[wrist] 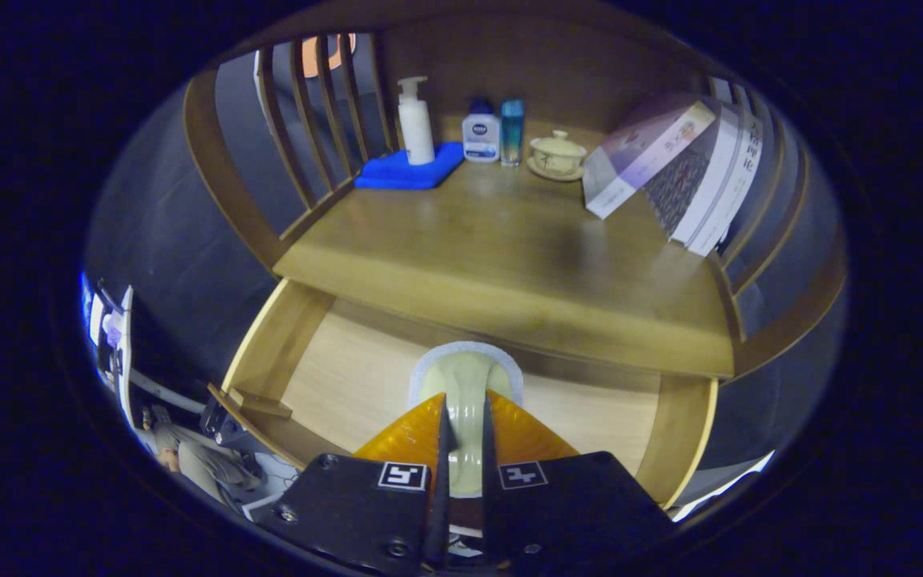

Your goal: Pull open the drawer, take out the items inside it, and place them on the countertop above the cabinet.

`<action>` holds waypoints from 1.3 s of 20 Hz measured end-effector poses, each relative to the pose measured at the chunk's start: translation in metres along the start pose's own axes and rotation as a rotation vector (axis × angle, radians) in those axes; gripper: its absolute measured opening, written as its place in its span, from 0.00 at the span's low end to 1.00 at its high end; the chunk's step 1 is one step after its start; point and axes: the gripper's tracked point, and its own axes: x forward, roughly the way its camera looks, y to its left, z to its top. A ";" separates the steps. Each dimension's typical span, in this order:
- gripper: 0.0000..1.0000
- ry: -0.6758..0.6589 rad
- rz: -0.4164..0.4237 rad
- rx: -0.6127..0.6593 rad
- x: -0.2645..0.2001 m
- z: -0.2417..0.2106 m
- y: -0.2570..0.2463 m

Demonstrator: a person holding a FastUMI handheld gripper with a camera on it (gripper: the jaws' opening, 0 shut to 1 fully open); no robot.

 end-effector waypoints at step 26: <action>0.19 -0.050 -0.060 0.252 0.072 0.123 -0.060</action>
